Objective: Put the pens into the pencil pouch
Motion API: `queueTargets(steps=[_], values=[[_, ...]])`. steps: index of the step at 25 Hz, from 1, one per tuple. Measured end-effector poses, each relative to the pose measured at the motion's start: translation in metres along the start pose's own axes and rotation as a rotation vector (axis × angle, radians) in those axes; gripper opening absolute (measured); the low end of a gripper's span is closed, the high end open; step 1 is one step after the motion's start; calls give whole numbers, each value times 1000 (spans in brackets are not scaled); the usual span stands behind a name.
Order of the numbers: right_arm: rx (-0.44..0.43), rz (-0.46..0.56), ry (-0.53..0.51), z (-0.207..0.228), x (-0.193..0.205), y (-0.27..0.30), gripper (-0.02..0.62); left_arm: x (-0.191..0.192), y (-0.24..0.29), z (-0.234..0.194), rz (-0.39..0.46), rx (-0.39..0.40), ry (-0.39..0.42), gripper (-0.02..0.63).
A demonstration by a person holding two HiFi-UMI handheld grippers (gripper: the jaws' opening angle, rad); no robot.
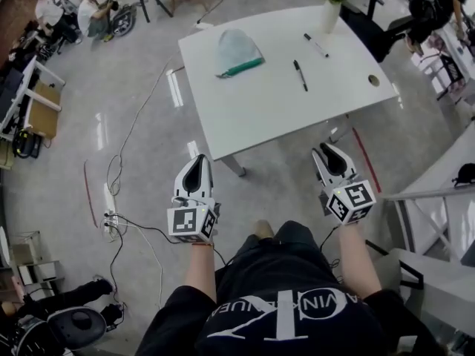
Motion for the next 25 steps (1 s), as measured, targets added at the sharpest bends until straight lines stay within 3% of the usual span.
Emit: queueTargets(steps=[25], values=[[5, -175, 21, 123, -28, 153, 100, -7, 181, -15, -94, 72, 21, 5]])
Point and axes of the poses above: the fingertips, and each gripper's own axes: y forward along the fingers, z to its right, x out of its underside, the point moved 8 cm from there along -y, backward along the fingers, and after that the axes turned 2 degrees about -z, right-handed, at the moved point
